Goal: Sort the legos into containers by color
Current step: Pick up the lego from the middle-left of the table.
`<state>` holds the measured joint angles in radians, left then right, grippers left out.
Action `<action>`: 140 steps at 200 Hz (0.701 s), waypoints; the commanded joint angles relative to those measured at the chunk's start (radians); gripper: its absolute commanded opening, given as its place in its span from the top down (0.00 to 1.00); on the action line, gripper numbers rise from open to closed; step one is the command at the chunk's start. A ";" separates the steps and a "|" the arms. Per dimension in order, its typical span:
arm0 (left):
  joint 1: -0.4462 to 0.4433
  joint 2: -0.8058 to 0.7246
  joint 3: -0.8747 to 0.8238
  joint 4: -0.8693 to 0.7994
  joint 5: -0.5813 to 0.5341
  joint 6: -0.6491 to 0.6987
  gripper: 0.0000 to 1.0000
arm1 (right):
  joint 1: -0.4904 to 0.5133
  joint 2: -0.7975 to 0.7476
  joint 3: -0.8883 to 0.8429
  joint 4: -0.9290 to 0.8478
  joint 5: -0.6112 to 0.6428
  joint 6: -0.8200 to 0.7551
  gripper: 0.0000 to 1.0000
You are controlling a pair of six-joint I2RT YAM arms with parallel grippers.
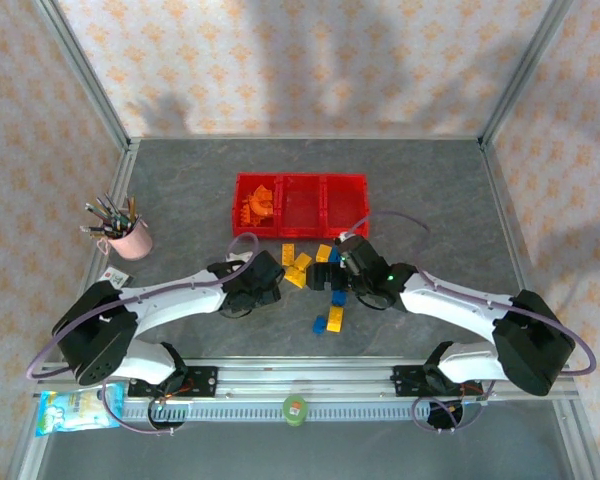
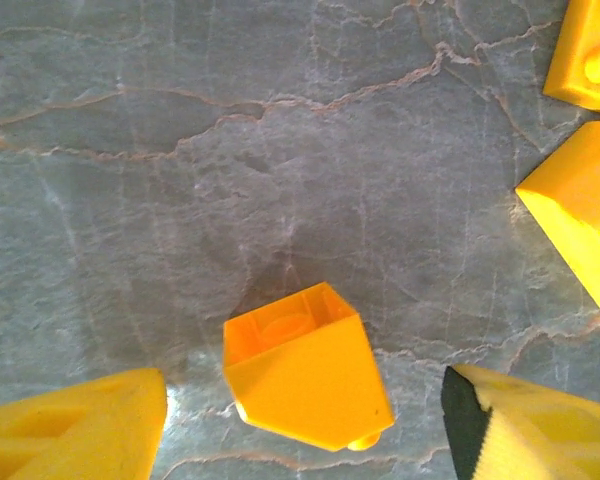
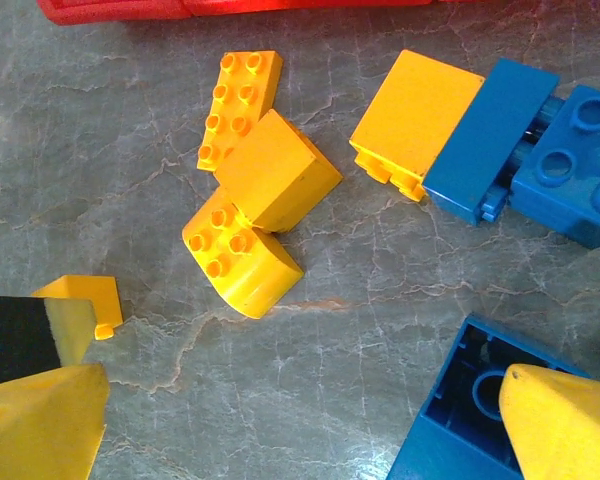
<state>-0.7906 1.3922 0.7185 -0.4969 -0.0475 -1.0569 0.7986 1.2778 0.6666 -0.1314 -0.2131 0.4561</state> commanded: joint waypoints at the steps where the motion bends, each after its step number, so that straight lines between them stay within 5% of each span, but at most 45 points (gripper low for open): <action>1: -0.005 0.028 0.009 0.043 -0.066 -0.046 0.28 | 0.002 -0.020 0.005 0.014 0.037 0.003 0.00; 140: -0.004 0.083 0.061 0.044 -0.128 -0.006 0.66 | -0.006 -0.026 0.031 0.023 0.020 0.007 0.00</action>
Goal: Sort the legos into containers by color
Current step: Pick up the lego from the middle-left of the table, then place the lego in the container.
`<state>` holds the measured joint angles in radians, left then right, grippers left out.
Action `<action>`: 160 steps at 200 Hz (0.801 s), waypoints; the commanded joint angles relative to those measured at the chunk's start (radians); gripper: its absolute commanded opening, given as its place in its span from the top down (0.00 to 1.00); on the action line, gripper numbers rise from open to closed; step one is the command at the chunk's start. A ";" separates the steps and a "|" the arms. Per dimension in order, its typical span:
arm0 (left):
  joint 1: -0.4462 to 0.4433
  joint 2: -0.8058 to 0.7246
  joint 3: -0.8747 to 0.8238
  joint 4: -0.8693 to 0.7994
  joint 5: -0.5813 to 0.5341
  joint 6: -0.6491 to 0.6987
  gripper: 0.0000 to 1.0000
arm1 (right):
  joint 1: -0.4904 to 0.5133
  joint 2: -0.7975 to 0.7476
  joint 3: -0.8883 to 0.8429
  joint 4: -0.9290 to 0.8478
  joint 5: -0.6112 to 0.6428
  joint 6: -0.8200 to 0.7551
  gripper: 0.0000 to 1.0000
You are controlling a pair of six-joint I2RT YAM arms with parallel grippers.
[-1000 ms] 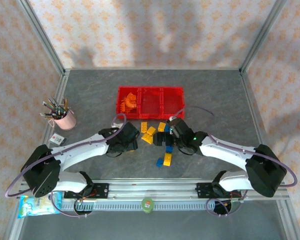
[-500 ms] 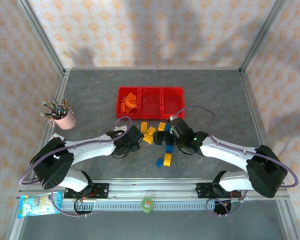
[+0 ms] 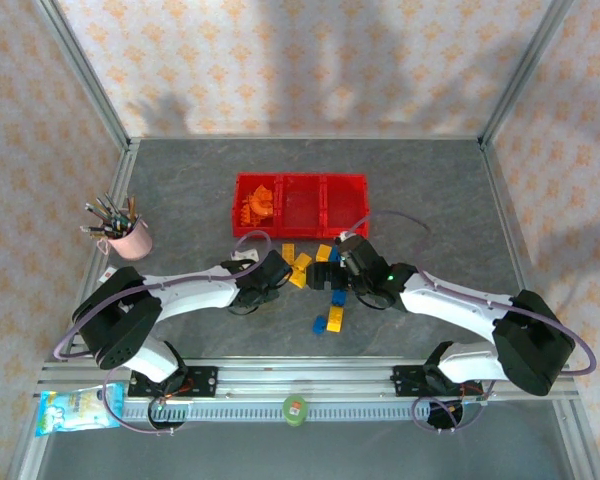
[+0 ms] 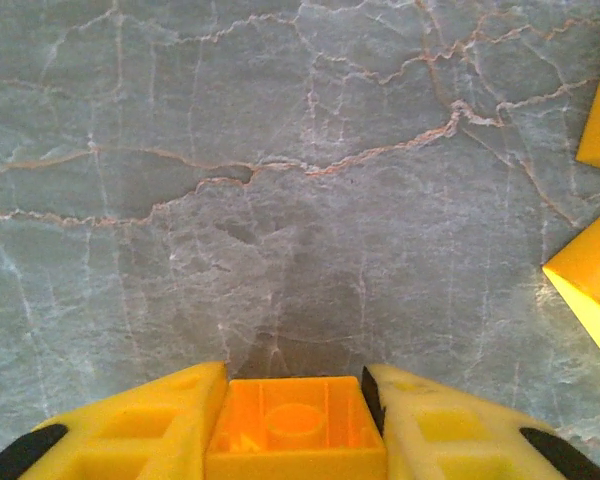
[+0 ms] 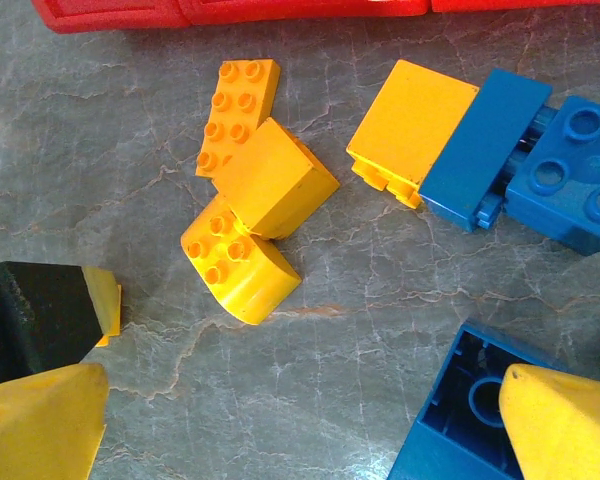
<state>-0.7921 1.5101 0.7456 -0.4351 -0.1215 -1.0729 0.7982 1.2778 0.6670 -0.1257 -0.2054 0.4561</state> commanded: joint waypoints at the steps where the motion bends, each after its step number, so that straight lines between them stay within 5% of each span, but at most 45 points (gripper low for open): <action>1: -0.003 -0.035 0.035 -0.019 -0.054 0.011 0.66 | -0.006 -0.026 0.031 0.017 0.012 0.008 0.00; 71: 0.012 -0.052 0.292 -0.162 -0.171 0.157 0.67 | -0.109 -0.071 0.070 -0.011 -0.038 0.030 0.00; 160: 0.150 0.315 0.864 -0.207 -0.170 0.422 0.67 | -0.257 -0.039 0.140 -0.033 -0.061 0.056 0.00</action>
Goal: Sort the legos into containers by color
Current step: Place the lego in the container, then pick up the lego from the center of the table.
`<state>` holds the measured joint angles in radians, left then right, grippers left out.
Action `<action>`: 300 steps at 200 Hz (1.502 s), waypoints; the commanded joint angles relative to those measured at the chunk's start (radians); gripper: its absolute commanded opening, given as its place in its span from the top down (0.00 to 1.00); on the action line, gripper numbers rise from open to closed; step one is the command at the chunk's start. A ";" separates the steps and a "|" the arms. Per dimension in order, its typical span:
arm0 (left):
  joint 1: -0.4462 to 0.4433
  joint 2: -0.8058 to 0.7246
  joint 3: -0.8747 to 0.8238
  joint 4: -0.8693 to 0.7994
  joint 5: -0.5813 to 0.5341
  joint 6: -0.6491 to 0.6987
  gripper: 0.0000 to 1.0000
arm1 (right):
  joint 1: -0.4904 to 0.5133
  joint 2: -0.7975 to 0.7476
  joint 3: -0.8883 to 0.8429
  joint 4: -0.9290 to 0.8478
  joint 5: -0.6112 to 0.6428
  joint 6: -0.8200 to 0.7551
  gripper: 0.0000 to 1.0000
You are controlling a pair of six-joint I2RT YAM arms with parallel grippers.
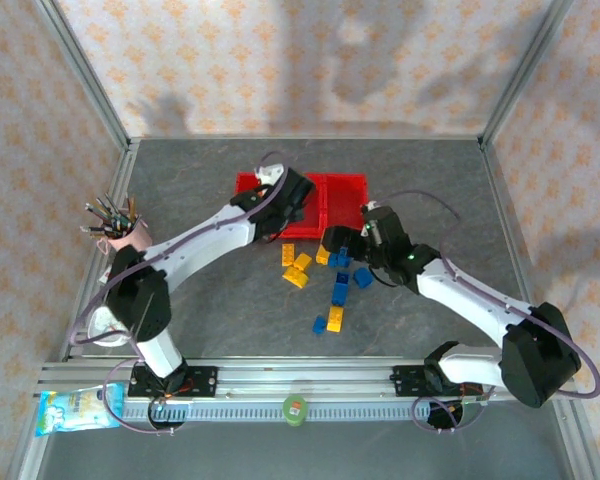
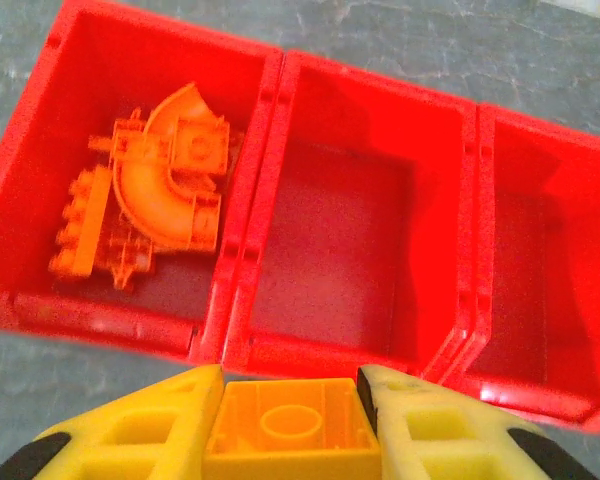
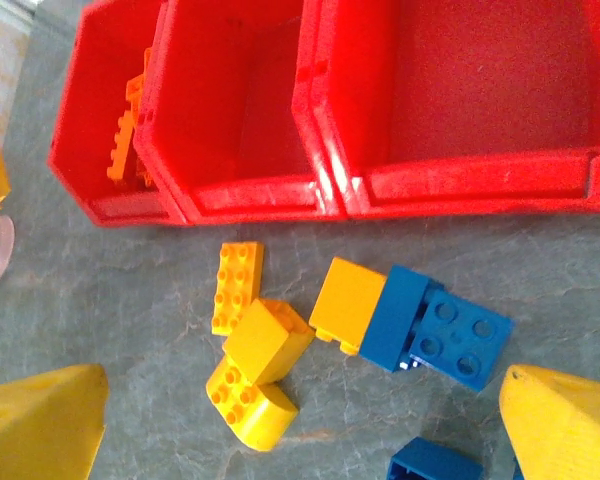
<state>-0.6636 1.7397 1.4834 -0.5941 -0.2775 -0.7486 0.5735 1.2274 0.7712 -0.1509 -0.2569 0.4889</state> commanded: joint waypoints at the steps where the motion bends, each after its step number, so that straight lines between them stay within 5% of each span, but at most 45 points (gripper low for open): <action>1: 0.023 0.092 0.129 -0.048 -0.015 0.100 0.67 | -0.033 0.013 0.038 -0.007 -0.010 0.023 0.00; 82: 0.065 0.455 0.457 -0.114 -0.017 0.157 0.66 | -0.067 0.073 0.086 -0.012 0.005 -0.002 0.00; 129: 0.067 0.489 0.554 -0.178 -0.011 0.206 0.43 | -0.066 0.087 0.122 -0.066 0.027 -0.056 0.00; 158: 0.062 0.374 0.449 -0.168 0.037 0.201 0.41 | -0.061 0.077 0.140 -0.102 0.019 -0.080 0.00; 228: -0.009 -0.077 -0.105 0.014 0.174 0.143 0.40 | -0.026 0.021 0.052 -0.138 -0.052 -0.079 0.00; 300: -0.124 -0.088 -0.279 0.114 0.179 0.305 0.39 | -0.046 -0.087 -0.128 -0.083 -0.094 -0.046 0.00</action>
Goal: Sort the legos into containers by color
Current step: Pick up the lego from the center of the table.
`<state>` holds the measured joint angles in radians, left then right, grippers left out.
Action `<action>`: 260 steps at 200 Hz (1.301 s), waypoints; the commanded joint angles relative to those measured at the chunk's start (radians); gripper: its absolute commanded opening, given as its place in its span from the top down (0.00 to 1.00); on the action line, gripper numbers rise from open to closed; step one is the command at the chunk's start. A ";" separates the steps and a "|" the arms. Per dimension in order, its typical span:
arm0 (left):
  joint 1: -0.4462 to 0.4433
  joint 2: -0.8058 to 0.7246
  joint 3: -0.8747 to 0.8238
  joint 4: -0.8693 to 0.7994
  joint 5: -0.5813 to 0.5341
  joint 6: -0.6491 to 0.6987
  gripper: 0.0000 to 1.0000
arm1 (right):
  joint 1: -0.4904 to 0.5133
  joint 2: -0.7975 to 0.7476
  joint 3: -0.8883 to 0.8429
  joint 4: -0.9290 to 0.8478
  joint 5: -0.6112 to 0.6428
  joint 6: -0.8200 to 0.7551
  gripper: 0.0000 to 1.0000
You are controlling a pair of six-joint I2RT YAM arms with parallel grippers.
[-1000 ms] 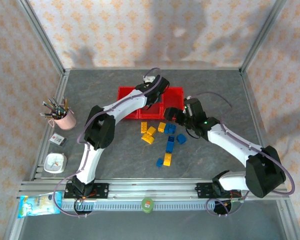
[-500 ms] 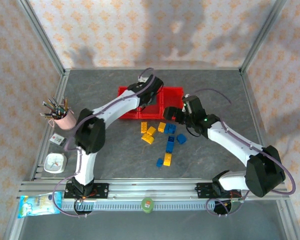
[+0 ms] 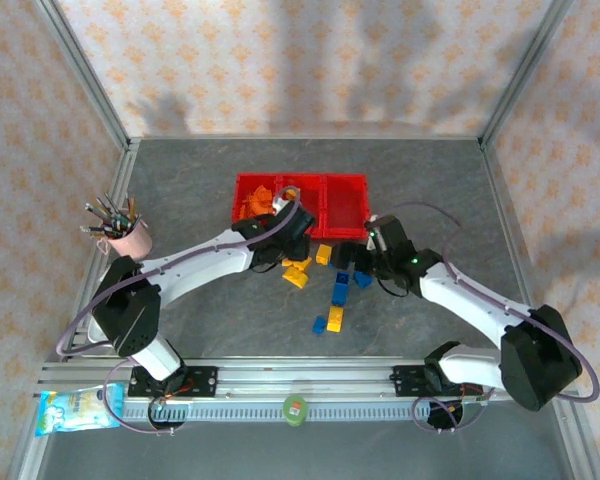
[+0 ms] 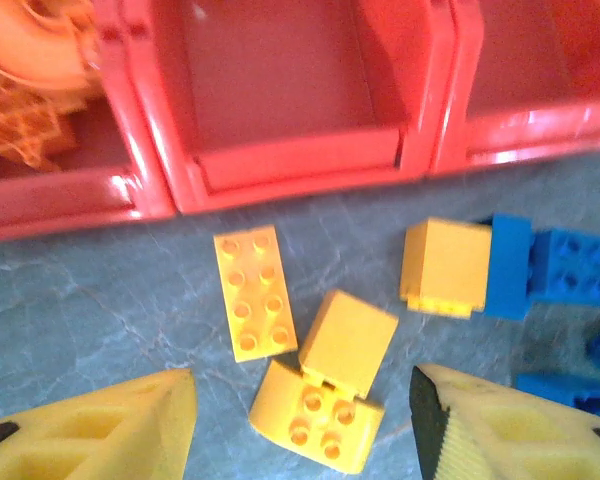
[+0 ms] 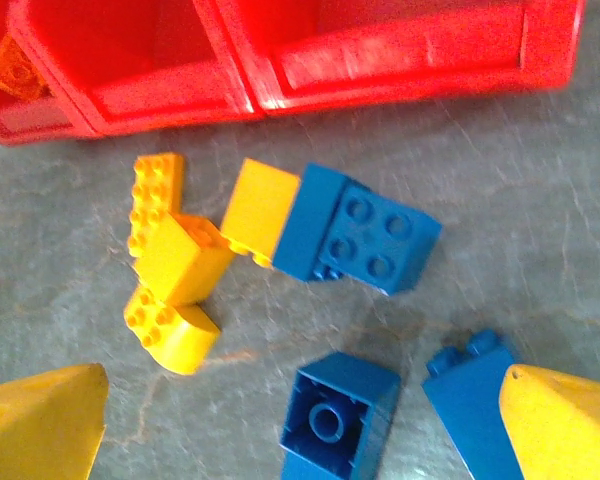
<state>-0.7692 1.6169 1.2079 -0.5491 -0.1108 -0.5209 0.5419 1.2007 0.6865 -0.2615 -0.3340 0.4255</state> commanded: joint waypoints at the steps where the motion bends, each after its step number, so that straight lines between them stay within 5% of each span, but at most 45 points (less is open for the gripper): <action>1: -0.020 0.037 -0.003 0.071 0.012 0.079 0.39 | -0.015 -0.060 -0.045 0.027 -0.017 0.018 0.00; 82: -0.028 0.283 0.104 0.068 -0.033 0.139 0.40 | -0.051 -0.086 -0.102 0.035 -0.023 0.038 0.00; 121: -0.028 0.349 0.116 0.064 -0.031 0.141 0.48 | -0.053 -0.082 -0.099 0.040 -0.022 0.037 0.00; 185: -0.028 0.316 0.077 0.081 -0.003 0.120 0.67 | -0.053 -0.073 -0.076 0.043 -0.025 0.037 0.00; 260: 0.004 0.138 0.164 0.040 -0.069 0.022 0.67 | -0.056 -0.051 0.029 0.046 -0.020 0.051 0.00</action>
<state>-0.7937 1.8107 1.2999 -0.4770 -0.1162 -0.4416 0.4961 1.1378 0.6586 -0.2386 -0.3649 0.4603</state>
